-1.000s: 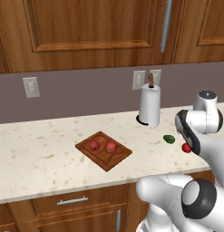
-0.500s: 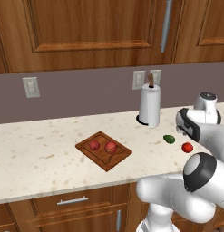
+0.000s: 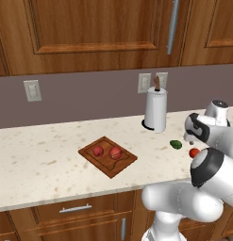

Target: Place the avocado, onion, tomato, and bell pepper on the cutting board.

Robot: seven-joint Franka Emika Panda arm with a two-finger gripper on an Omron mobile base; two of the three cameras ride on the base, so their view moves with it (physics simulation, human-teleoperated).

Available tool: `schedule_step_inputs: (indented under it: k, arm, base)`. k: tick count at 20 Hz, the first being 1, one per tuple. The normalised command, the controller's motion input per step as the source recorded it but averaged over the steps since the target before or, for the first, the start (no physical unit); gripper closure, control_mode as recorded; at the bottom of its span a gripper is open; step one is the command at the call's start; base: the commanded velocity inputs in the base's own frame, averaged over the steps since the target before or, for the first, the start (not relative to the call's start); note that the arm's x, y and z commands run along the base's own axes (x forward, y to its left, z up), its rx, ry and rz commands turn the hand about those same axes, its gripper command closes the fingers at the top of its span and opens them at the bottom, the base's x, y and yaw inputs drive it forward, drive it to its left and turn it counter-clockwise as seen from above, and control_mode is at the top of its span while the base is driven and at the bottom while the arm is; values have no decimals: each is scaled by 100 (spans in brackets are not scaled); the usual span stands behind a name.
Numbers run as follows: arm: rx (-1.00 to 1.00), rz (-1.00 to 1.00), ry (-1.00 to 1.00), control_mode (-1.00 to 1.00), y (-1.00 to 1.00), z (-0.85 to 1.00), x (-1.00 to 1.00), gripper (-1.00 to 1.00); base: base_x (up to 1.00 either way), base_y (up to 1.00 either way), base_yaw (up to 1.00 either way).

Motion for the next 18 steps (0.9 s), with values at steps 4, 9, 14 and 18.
schedule_step_inputs:
  k: [4,9,14,18]
  arm:
    - [0,0,4,-100,0,-34,0,-100]
    - [0,0,5,-100,0,-34,0,-100]
    - [0,1,4,-100,0,-31,0,-100]
    - [0,3,0,-100,-10,-18,0,-100]
  base:
    - [0,0,0]
    - [0,0,0]
    - [0,0,0]
    - [0,0,0]
